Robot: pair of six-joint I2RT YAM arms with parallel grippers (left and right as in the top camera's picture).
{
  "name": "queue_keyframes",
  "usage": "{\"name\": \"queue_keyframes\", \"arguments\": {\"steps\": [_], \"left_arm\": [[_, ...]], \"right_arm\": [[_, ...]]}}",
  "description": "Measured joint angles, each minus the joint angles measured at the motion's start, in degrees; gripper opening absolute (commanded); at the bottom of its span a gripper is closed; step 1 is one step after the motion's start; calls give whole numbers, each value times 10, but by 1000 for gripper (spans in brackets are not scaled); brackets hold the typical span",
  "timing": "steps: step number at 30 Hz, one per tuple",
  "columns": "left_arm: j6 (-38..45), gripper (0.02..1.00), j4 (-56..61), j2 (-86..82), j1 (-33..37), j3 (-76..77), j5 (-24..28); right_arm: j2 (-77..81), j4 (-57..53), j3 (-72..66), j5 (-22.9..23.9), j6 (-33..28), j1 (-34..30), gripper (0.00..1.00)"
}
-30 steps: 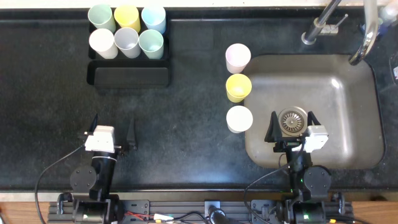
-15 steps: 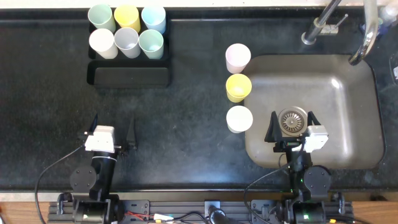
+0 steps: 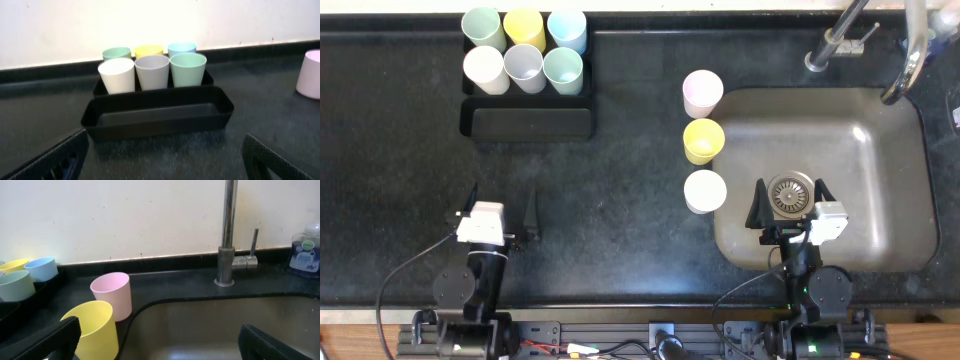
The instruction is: Store Cups
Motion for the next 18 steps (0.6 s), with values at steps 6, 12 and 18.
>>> {"name": "queue_keyframes", "arguments": {"steps": [6, 12, 18], "left_arm": [[-40, 998, -6, 247, 0, 173, 3], [-130, 998, -119, 631, -6, 614, 70], [-202, 1000, -414, 1019, -88, 1161, 76]], "right_arm": [[0, 0, 0, 0, 0, 0, 996], [-2, 1, 0, 0, 0, 0, 998], [-2, 0, 0, 0, 0, 0, 996]]}}
